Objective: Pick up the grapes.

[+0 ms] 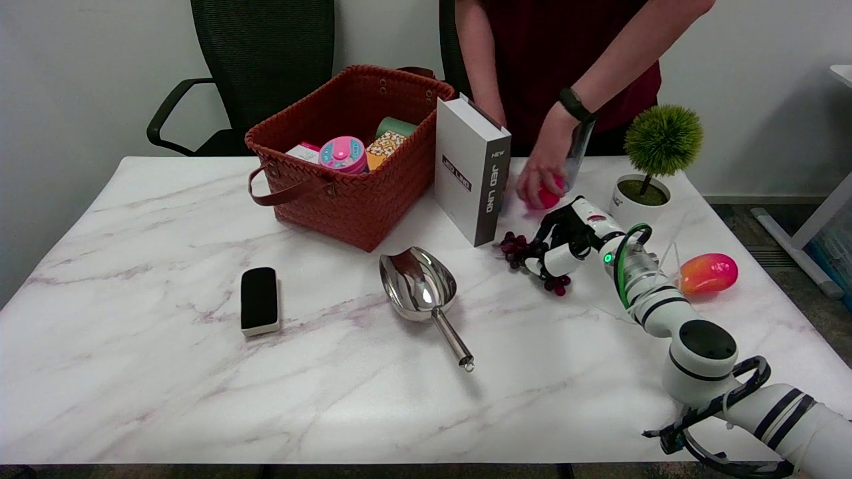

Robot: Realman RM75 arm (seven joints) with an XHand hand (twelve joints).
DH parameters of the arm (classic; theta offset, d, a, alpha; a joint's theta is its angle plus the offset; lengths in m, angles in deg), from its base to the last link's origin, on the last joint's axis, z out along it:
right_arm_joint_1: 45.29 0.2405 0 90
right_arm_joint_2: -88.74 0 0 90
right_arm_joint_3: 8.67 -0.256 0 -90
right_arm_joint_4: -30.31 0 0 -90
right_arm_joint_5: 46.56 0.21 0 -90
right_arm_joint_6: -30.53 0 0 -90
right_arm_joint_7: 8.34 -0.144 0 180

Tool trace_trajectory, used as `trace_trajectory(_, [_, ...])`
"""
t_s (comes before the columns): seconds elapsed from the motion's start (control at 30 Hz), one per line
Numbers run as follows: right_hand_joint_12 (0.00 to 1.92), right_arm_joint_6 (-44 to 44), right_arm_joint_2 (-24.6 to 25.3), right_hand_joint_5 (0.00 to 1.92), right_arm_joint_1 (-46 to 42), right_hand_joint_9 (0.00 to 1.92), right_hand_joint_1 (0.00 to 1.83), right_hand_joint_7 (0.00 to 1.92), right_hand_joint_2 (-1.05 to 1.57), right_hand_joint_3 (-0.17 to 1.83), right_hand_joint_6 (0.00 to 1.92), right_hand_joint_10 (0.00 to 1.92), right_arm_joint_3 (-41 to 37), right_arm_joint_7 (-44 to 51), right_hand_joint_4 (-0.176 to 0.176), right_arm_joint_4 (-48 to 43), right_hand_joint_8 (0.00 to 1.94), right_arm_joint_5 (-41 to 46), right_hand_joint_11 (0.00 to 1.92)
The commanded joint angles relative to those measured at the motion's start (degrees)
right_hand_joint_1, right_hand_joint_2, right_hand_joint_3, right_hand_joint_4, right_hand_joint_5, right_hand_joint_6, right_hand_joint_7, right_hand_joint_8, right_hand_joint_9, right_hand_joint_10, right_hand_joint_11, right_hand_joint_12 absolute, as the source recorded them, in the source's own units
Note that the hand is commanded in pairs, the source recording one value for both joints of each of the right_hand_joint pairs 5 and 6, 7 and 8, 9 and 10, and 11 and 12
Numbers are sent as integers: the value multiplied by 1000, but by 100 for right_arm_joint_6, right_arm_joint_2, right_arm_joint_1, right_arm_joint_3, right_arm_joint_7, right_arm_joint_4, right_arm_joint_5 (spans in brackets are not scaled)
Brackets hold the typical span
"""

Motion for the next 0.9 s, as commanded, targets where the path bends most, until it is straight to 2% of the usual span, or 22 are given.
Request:
trace_trajectory(0.03, [1077,21,4,1270,2,1398,1210,1412,673,749,1270,1398,70,24,0,16,1412,-78,1077])
trace_trajectory(0.47, [1199,-27,4,1411,2,1519,1192,1500,849,681,1411,1519,42,0,0,-158,1500,-198,1199])
trace_trajectory(0.9, [1206,13,-4,1425,18,1522,1193,1499,861,688,1425,1522,-471,-8,0,-1024,1499,-467,1206])
